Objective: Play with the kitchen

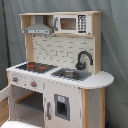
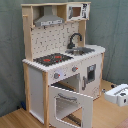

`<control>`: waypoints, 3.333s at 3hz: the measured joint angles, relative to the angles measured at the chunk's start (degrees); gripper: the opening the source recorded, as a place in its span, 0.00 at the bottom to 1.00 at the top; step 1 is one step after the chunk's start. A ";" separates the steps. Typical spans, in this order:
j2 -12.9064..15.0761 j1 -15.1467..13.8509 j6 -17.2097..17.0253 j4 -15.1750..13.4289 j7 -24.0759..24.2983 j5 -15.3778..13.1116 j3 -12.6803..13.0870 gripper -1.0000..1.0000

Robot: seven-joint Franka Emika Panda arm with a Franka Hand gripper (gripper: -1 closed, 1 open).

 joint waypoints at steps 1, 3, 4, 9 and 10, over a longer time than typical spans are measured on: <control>0.07 -0.17 -2.87 -0.34 4.95 0.00 -0.09 1.00; -0.05 -4.02 -5.86 1.18 5.84 -5.32 -6.68 1.00; 0.10 -6.01 -4.59 1.28 3.24 -8.60 -11.89 1.00; 1.45 -19.66 8.97 2.77 -10.24 -17.83 -32.44 1.00; 2.90 -23.75 12.61 4.23 -12.84 -17.78 -34.11 1.00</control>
